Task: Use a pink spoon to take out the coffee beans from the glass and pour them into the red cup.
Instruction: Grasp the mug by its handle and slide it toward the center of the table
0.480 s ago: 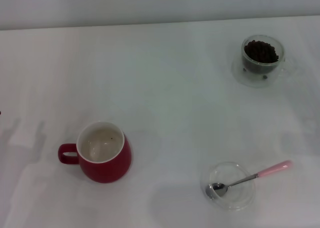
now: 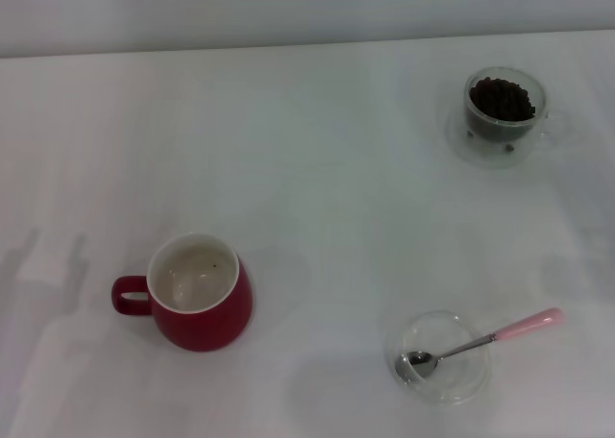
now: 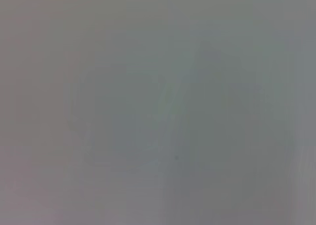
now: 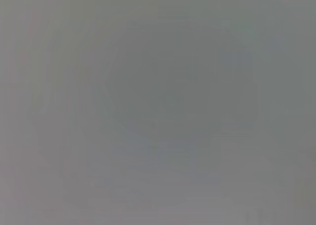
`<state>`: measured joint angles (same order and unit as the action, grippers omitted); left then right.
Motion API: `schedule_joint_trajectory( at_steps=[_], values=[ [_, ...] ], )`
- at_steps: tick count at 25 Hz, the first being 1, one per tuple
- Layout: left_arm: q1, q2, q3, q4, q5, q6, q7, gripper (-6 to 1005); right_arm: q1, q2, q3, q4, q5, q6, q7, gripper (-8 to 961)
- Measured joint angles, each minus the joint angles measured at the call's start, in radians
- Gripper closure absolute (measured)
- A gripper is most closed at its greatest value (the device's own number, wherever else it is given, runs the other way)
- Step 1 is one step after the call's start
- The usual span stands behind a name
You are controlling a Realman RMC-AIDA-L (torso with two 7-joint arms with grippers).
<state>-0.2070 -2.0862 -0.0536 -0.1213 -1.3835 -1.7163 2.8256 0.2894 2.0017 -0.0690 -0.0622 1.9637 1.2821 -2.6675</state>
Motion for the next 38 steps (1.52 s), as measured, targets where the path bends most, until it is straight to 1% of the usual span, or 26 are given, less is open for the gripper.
schedule_joint_trajectory(
  at_steps=[10,14,15,16,17,19,23,26,29,31,34,35,36,38],
  values=[
    [0.009,0.000,0.001,0.003,0.000,-0.004,0.000,432,-0.012,0.001,-0.001,0.009,-0.001,0.002,0.001,143],
    [0.009,0.001,0.001,0.011,0.001,-0.004,0.000,434,-0.016,0.001,0.010,-0.010,0.010,0.039,0.011,144],
    [0.008,0.002,0.000,0.013,0.001,-0.002,0.000,434,-0.015,0.001,0.021,-0.026,0.019,0.056,0.030,144],
    [0.006,0.003,-0.001,0.015,0.001,-0.001,0.000,433,-0.014,-0.001,0.035,-0.068,0.028,0.085,0.093,144],
    [0.004,0.003,-0.001,0.018,0.001,0.002,0.000,433,-0.014,-0.001,0.035,-0.068,0.028,0.085,0.093,144],
    [-0.002,0.005,0.000,0.025,0.001,0.013,0.000,433,-0.014,-0.002,0.039,-0.114,0.028,0.098,0.168,144],
    [0.009,0.002,0.006,0.026,0.034,0.020,0.000,432,-0.014,-0.001,0.041,-0.121,0.030,0.090,0.211,143],
    [0.039,0.001,0.014,0.019,0.099,-0.039,0.000,432,-0.025,0.000,0.034,-0.106,0.026,0.082,0.208,143],
    [0.090,0.000,0.015,0.011,0.127,-0.071,0.001,431,-0.033,0.000,0.025,-0.096,0.023,0.073,0.206,143],
    [0.124,-0.001,0.018,0.000,0.136,-0.076,0.001,431,-0.038,-0.001,0.020,-0.102,0.022,0.071,0.205,143],
    [0.148,-0.002,0.025,-0.009,0.156,-0.075,0.001,430,-0.041,-0.006,0.019,-0.108,0.016,0.043,0.206,144],
    [0.176,-0.003,0.029,-0.012,0.188,-0.067,0.002,430,-0.040,-0.006,0.019,-0.109,0.013,0.034,0.206,144],
    [0.182,-0.004,0.029,-0.012,0.192,-0.065,0.002,430,-0.039,-0.007,0.018,-0.111,0.010,0.023,0.206,144],
    [0.221,-0.005,0.030,-0.014,0.205,-0.055,0.003,430,-0.036,-0.007,0.018,-0.118,0.003,0.016,0.206,144]
  ],
)
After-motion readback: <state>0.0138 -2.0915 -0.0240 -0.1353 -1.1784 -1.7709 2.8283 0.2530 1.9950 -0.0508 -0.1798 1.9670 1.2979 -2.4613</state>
